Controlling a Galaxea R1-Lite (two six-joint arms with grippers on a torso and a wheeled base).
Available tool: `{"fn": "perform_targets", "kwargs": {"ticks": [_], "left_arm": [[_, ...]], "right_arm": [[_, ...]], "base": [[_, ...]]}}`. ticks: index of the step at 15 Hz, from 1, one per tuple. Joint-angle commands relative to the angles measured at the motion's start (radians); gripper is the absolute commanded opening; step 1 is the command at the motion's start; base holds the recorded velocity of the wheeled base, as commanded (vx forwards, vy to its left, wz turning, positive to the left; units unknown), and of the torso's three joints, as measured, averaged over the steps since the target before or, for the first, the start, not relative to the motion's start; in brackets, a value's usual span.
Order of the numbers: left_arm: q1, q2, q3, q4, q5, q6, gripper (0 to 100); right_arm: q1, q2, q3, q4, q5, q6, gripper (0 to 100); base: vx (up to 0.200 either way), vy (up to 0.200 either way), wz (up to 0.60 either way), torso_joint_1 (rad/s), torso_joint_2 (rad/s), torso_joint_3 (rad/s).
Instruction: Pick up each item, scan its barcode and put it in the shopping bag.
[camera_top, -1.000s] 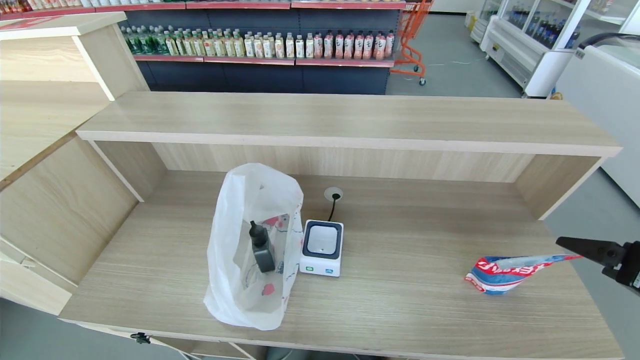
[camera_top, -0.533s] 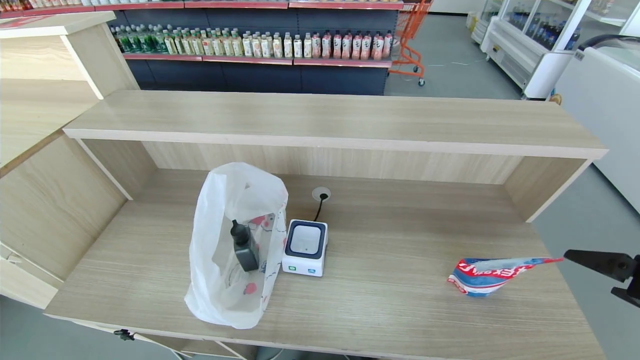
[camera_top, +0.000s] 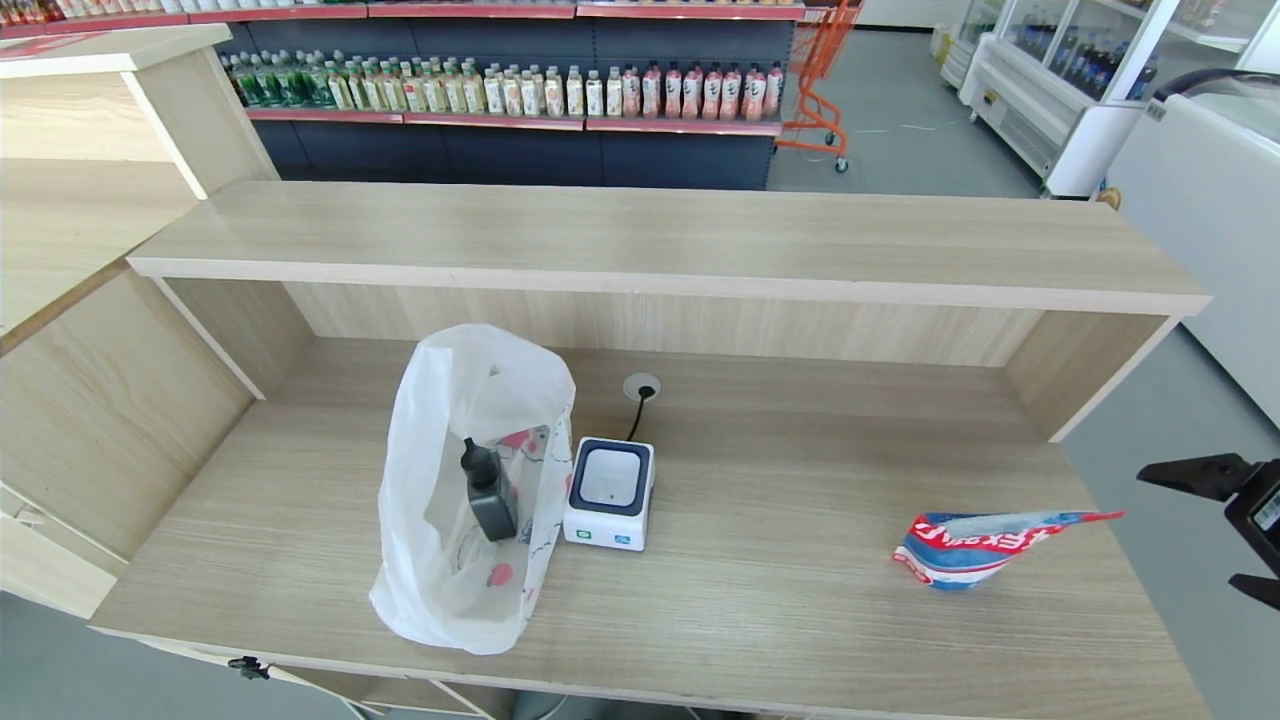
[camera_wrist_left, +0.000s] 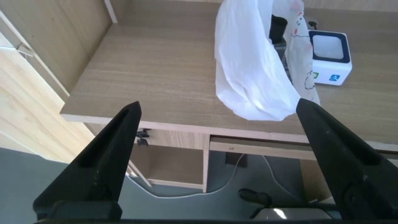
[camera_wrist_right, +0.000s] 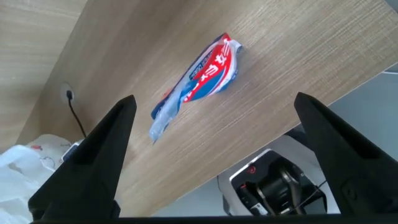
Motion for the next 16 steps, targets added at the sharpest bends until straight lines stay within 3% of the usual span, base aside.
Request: {"fn": "perform_targets", "kwargs": {"ticks": [1,7,11,16], "left_arm": [[0.000,0.000,0.000,0.000,0.000,0.000,100],[0.000,0.000,0.000,0.000,0.000,0.001,100],[0.000,0.001,0.000,0.000,0.001,0.001,100],[0.000,0.001,0.000,0.000,0.000,0.000,100]], "right_arm": [[0.001,0.064,-0.013,-0.002,-0.001,0.012,100],[0.001,0.170,-0.010,-0.025,-0.003,0.038,100],[0.013,0.348,-0.003,-0.190,-0.052,0.038,100],[0.110,0.520,-0.002,-0.333,-0.095,0.079,100]], "base": [[0.000,0.000,0.00,0.000,0.00,0.000],[0.000,0.000,0.00,0.000,0.00,0.000],[0.000,0.000,0.00,0.000,0.00,0.000],[0.000,0.000,0.00,0.000,0.00,0.000]]}}
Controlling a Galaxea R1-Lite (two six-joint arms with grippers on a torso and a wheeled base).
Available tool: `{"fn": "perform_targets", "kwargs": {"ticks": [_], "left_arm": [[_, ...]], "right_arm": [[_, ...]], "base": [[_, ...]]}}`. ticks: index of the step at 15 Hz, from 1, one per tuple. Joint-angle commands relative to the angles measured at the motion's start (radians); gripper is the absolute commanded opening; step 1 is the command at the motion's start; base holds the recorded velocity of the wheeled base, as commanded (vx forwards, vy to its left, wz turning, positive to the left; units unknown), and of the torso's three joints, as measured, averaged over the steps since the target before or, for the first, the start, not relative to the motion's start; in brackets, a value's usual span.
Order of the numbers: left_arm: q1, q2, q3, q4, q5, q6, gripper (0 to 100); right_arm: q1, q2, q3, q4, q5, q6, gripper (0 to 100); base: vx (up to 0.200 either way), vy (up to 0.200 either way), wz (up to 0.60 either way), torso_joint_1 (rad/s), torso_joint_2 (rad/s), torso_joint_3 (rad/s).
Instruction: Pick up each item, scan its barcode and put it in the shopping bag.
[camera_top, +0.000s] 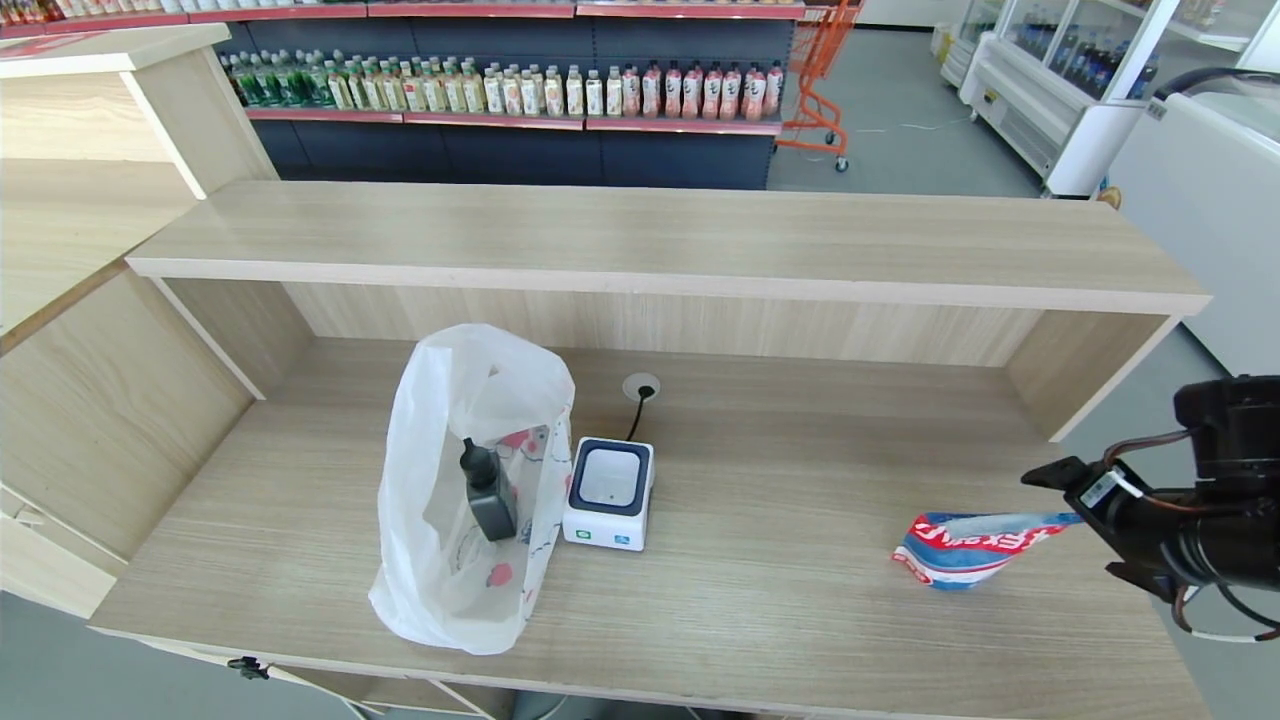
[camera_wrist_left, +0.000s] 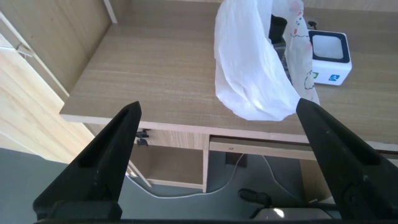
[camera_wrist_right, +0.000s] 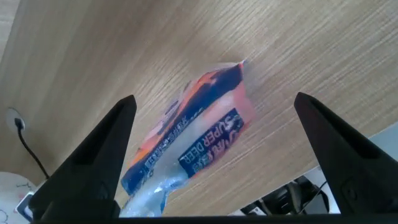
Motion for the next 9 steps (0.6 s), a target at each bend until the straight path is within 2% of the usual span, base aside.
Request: {"fn": "perform_targets", "kwargs": {"ticks": [1,3,7,8,9], "left_arm": [[0.000,0.001,0.000,0.000,0.000,0.000,100],[0.000,0.000,0.000,0.000,0.002,0.001,100],[0.000,0.001,0.000,0.000,0.000,0.000,100],[0.000,0.000,0.000,0.000,0.002,0.001,100],[0.000,0.000,0.000,0.000,0.000,0.001,100]], "right_arm": [[0.070,0.129,-0.005,-0.058,-0.012,0.016,100],[0.133,0.198,-0.014,-0.115,-0.051,0.015,100],[0.199,0.304,-0.043,-0.229,-0.075,-0.014,100],[0.199,0.329,-0.046,-0.262,-0.081,-0.050,0],[0.199,0.338,-0.048,-0.284,-0.081,-0.070,0]], "base": [[0.000,0.000,0.00,0.000,0.00,0.000],[0.000,0.000,0.00,0.000,0.00,0.000],[0.000,0.000,0.00,0.000,0.00,0.000],[0.000,0.000,0.00,0.000,0.00,0.000],[0.000,0.000,0.00,0.000,0.00,0.000]]}}
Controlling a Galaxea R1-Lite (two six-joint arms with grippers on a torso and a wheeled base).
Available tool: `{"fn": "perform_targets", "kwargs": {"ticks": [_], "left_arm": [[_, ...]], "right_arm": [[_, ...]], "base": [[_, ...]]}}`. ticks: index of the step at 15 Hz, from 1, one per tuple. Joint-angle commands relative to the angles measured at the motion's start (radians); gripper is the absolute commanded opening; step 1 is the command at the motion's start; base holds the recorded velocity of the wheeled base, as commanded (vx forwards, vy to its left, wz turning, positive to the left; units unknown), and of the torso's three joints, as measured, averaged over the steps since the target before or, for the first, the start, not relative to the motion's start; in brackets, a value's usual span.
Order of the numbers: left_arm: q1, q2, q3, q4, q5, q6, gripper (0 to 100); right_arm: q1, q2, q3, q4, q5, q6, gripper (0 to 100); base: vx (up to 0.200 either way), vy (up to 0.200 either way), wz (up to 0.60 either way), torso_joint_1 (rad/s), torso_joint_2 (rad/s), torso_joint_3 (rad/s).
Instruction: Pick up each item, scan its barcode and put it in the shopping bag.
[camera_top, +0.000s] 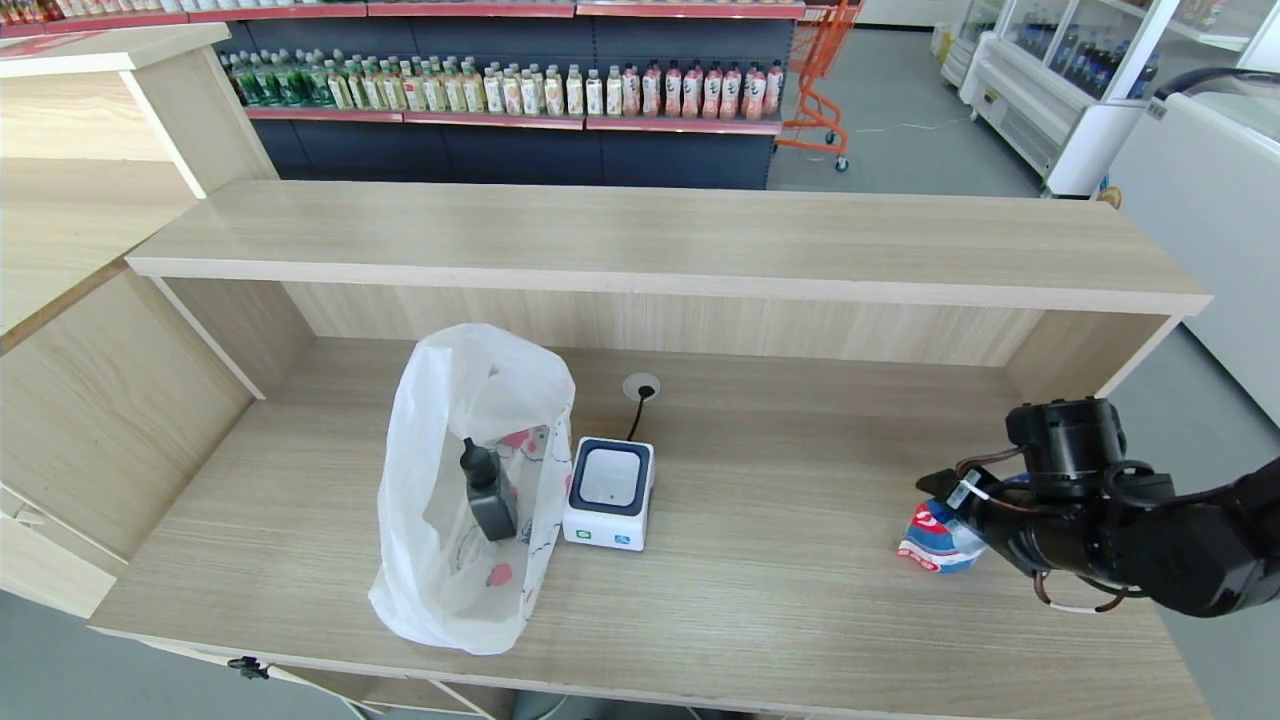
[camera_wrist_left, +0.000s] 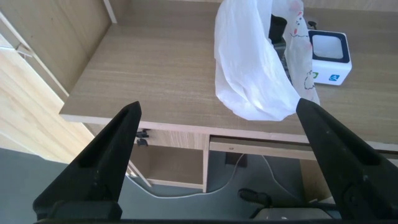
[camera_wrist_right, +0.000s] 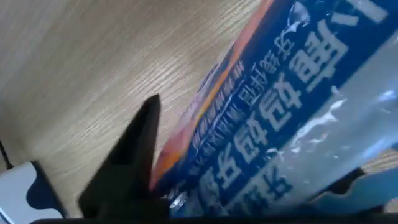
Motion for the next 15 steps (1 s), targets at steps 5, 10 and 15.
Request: {"fn": "perform_targets", "kwargs": {"ticks": [5,10,15], "left_arm": [[0.001,0.000,0.000,0.000,0.000,-0.001,100],[0.001,0.001,0.000,0.000,0.000,-0.001,100],[0.001,0.001,0.000,0.000,0.000,-0.001,100]], "right_arm": [[0.004,0.083,-0.012,-0.016,-0.071,-0.129,0],[0.008,-0.008,0.007,-0.075,-0.076,-0.294,0],[0.010,-0.377,0.169,-0.040,0.389,-0.359,0]], "base": [[0.000,0.000,0.00,0.000,0.00,0.000],[0.000,0.000,0.00,0.000,0.00,0.000],[0.000,0.000,0.00,0.000,0.00,0.000]]}}
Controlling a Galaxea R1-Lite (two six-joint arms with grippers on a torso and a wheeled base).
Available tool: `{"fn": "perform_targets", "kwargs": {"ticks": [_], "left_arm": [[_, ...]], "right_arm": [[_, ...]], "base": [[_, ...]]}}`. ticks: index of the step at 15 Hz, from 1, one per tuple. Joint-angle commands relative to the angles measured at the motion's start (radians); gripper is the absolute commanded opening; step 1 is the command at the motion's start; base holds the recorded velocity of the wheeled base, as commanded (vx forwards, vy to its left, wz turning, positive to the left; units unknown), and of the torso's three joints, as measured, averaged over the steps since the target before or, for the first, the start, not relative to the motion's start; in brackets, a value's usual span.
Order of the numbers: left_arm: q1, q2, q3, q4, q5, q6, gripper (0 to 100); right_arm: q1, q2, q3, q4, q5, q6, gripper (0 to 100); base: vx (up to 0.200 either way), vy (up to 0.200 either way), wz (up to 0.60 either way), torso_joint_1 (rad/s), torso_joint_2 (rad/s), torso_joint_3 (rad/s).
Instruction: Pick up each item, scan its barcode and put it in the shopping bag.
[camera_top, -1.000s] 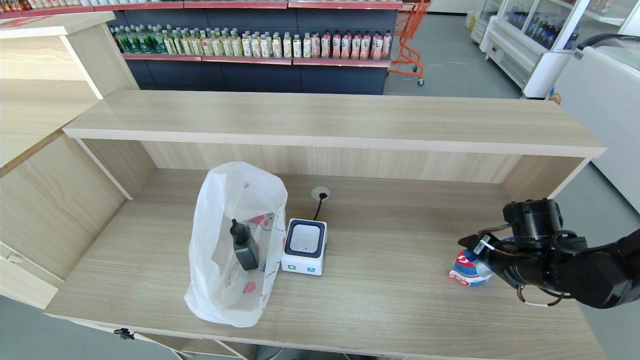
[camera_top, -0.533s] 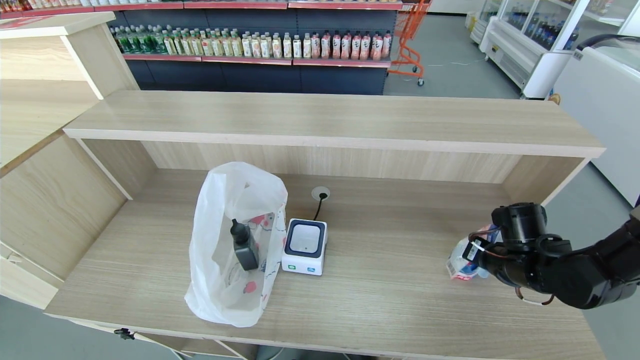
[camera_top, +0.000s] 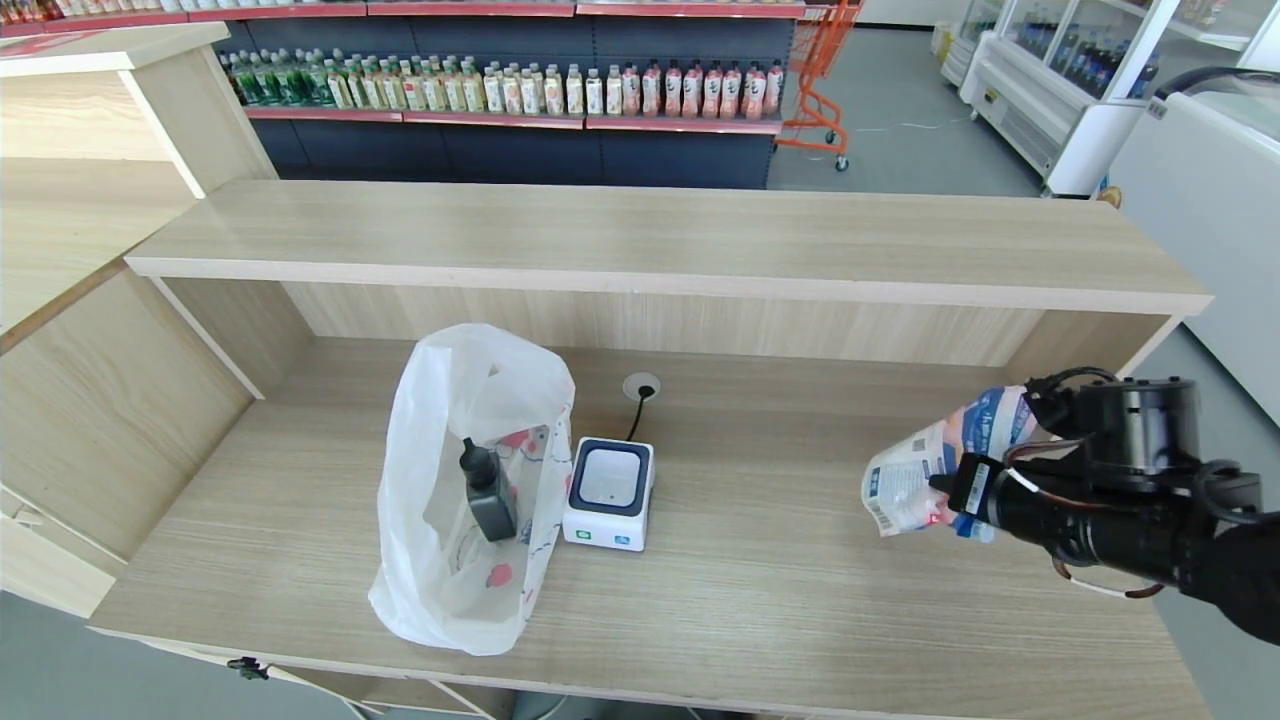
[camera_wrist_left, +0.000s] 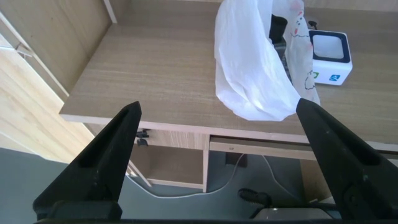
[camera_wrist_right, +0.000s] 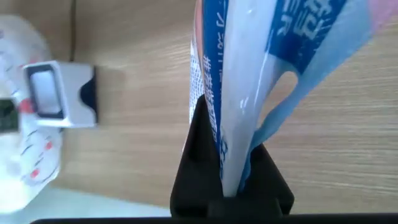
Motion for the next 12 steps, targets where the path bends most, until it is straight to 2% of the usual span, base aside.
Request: {"fn": "perform_targets", "kwargs": {"ticks": [1,2,5,7,12], "left_arm": [[0.000,0.000,0.000,0.000,0.000,0.000,100],[0.000,0.001,0.000,0.000,0.000,0.001,100],[0.000,0.000,0.000,0.000,0.002,0.000,100],[0.000,0.001,0.000,0.000,0.000,0.000,100],[-0.002,0.000,0.000,0.000,0.000,0.000,100]], "right_arm": [[-0.002,-0.207,0.094,0.009,0.181,-0.025,0],[0.000,-0.227,0.093,0.008,0.233,-0.024,0],[0.012,-0.288,0.093,0.009,0.486,-0.024,0],[0.049,-0.306,0.090,0.008,0.581,-0.017,0],[0.187,-0.374,0.090,0.008,0.682,0.079,0]], "base": [[0.000,0.000,0.00,0.000,0.00,0.000],[0.000,0.000,0.00,0.000,0.00,0.000],[0.000,0.000,0.00,0.000,0.00,0.000],[0.000,0.000,0.00,0.000,0.00,0.000],[0.000,0.000,0.00,0.000,0.00,0.000]]}}
